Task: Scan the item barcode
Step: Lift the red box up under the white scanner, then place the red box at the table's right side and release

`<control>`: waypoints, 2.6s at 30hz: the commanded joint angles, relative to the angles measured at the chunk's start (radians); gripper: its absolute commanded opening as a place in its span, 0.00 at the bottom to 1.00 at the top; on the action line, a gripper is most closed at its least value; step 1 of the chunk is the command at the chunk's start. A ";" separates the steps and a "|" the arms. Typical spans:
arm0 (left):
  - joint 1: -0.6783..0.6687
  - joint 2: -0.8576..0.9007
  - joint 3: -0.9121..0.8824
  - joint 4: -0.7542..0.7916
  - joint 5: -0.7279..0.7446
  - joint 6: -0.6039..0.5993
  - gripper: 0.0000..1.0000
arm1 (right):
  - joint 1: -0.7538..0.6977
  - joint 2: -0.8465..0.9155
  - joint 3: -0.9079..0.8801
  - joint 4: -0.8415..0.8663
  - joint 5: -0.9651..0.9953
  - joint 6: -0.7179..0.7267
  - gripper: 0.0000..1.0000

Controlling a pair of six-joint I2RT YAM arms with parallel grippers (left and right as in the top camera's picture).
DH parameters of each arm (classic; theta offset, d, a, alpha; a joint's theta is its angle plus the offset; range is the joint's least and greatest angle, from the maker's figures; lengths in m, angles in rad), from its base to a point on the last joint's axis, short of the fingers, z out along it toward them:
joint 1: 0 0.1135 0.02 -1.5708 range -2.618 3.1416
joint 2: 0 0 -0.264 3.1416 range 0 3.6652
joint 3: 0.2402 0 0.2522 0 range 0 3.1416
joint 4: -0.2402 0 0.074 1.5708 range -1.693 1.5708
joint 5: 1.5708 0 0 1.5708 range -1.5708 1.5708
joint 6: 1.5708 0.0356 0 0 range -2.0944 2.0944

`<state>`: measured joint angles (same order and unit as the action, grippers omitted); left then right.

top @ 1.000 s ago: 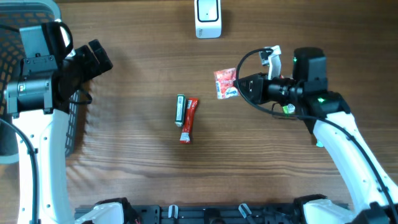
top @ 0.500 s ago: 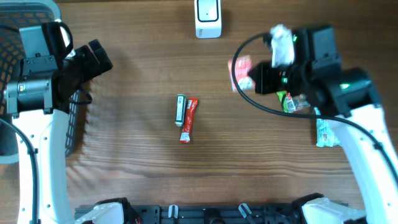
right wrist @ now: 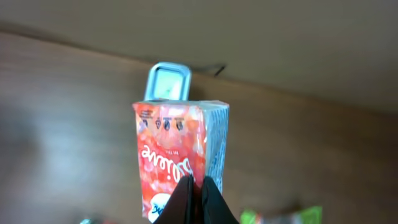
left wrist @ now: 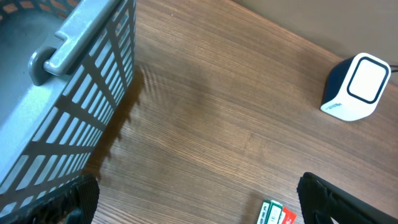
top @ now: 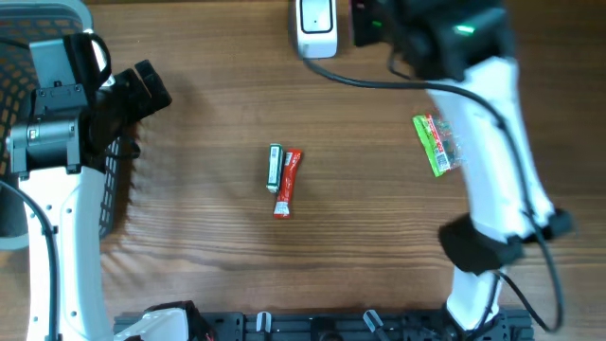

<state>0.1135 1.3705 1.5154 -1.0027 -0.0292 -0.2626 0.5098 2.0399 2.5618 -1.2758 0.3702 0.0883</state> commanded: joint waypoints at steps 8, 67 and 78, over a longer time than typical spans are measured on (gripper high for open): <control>0.004 -0.007 0.010 0.002 -0.006 0.020 1.00 | 0.079 0.323 0.021 0.284 0.367 -0.273 0.04; 0.004 -0.007 0.010 0.002 -0.006 0.020 1.00 | -0.101 0.225 0.008 -0.304 -0.087 0.014 0.05; 0.004 -0.007 0.010 0.002 -0.006 0.020 1.00 | -0.261 0.226 -0.374 -0.333 -0.170 0.066 0.05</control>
<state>0.1135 1.3705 1.5150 -1.0031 -0.0292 -0.2626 0.2562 2.2505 2.2772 -1.5944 0.2459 0.1104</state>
